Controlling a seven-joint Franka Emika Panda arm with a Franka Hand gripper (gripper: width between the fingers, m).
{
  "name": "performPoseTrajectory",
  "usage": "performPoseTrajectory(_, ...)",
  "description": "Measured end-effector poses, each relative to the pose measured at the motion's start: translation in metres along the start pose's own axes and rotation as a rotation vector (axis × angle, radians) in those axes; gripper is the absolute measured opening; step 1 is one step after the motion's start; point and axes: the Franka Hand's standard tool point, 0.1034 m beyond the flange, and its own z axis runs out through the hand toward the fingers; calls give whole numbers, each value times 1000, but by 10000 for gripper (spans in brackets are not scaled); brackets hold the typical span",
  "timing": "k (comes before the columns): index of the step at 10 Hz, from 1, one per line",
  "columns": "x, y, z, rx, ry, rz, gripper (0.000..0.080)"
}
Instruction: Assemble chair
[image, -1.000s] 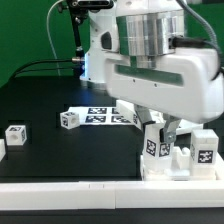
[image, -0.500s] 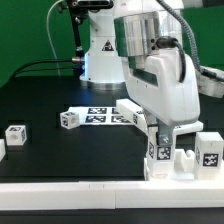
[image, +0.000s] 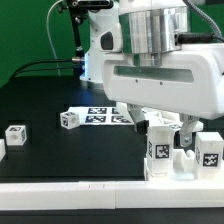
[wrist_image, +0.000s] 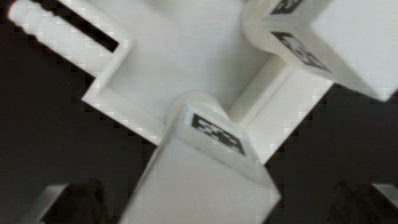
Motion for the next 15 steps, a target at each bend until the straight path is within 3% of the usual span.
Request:
performPoseTrajectory(2,0,1,0,-8,7,-197,647)
performPoseTrajectory(5,-5,1,4,-46,22,-731,649)
performPoseTrajectory(6,-5,1,4,-45,23,-684,649)
performPoseTrajectory(7,-5,1,4,-45,23,-684,527)
performPoseTrajectory(8,-5,1,4,-43,23,-648,527)
performPoseTrajectory(9,-6,1,5,-43,24,-565,350)
performPoseTrajectory(10,-6,1,5,-42,26,-485,284)
performPoseTrajectory(13,-2,0,6,-30,23,-110,284)
performPoseTrajectory(15,-1,0,6,8,-2,321,284)
